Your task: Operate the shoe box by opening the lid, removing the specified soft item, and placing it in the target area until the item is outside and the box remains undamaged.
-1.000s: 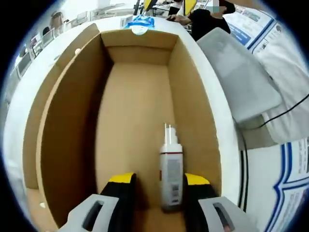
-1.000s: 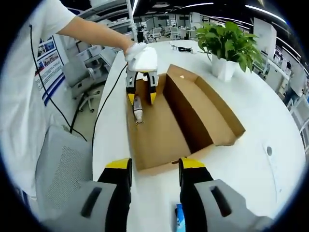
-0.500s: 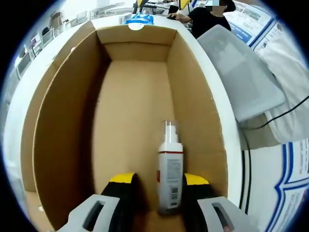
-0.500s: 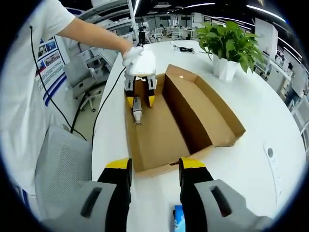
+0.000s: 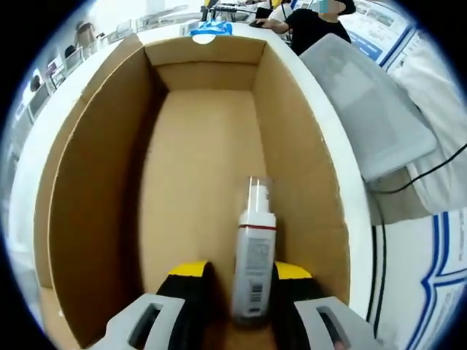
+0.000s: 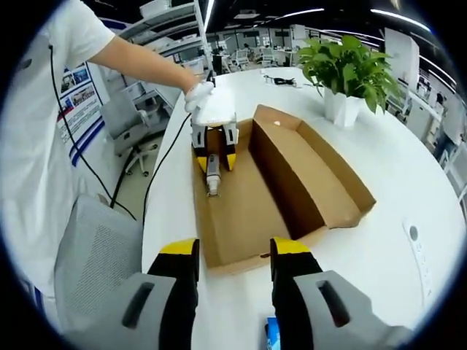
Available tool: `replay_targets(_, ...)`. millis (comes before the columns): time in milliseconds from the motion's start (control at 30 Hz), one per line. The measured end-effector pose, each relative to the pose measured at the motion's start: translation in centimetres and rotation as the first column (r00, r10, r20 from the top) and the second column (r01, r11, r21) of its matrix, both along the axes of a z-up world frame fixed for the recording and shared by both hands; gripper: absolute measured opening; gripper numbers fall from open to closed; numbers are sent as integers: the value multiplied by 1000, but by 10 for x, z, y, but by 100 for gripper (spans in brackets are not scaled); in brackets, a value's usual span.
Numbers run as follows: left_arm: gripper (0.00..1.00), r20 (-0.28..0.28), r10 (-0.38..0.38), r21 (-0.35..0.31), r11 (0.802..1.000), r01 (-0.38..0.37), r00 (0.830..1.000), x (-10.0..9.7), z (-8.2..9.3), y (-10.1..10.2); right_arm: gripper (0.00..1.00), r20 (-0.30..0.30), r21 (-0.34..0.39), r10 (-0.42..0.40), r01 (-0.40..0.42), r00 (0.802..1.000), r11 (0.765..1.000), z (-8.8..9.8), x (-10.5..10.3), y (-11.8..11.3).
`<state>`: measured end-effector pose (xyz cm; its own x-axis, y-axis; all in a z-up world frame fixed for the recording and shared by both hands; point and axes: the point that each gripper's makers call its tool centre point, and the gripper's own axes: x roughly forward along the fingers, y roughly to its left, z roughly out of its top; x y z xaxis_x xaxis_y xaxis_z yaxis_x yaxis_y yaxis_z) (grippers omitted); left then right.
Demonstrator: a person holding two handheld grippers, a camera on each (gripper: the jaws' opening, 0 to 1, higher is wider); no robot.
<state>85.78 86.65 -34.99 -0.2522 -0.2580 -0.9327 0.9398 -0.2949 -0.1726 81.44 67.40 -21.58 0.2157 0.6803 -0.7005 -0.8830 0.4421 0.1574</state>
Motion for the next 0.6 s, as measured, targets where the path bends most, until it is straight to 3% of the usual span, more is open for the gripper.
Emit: replay_targets(600,26,111,0,-27,1000,3,994,10,-4,0,38,7,7,-7,7,1000,1000,0,3,-3)
